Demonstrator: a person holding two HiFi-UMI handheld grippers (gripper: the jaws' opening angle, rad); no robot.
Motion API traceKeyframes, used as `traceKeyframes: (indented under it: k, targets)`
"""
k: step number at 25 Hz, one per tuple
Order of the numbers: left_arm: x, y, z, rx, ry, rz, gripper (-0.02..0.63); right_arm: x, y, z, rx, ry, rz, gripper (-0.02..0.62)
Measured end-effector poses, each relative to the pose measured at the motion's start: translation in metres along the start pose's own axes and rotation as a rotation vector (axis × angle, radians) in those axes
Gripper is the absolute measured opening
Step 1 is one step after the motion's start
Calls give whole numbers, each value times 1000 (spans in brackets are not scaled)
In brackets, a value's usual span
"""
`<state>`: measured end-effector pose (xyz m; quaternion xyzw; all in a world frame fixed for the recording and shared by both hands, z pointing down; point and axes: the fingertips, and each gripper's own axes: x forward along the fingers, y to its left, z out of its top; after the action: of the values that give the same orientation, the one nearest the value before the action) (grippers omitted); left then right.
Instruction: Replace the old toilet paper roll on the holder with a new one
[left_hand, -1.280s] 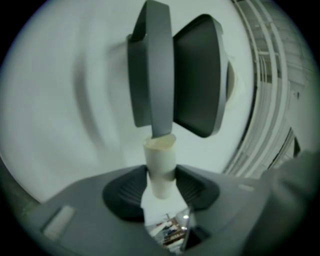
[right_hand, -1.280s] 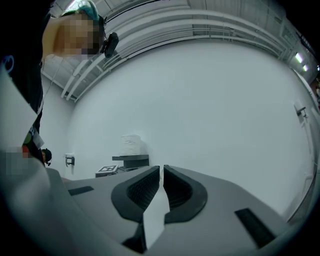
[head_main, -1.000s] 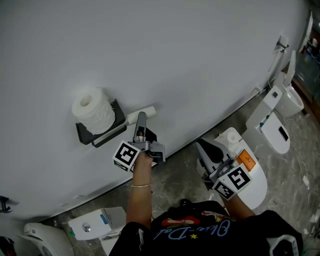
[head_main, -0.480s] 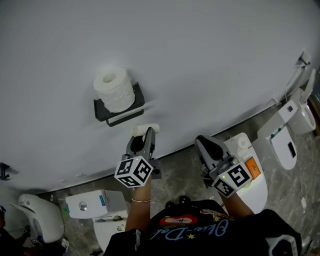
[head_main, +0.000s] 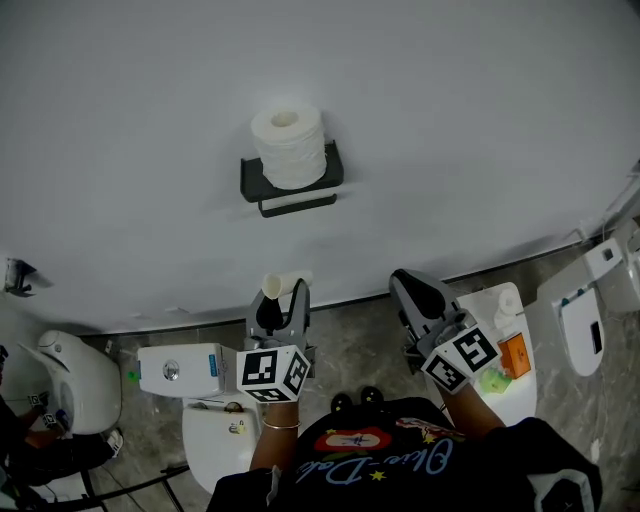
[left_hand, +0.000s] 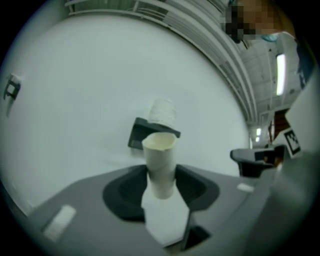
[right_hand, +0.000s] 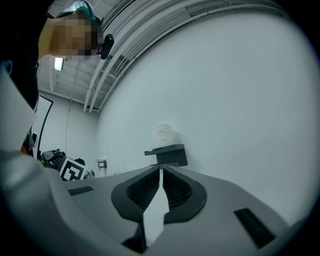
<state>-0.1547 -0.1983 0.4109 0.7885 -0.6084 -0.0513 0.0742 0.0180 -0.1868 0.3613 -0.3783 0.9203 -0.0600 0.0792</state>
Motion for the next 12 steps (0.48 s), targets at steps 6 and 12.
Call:
traceKeyframes:
  k: [6,12]
  targets:
    - [-20,9,4,46,17,49,172,9,14,-3,6,3,44,14]
    - [-24,5,17,74,-17,41,172,8,17,-5,13,0,52,14]
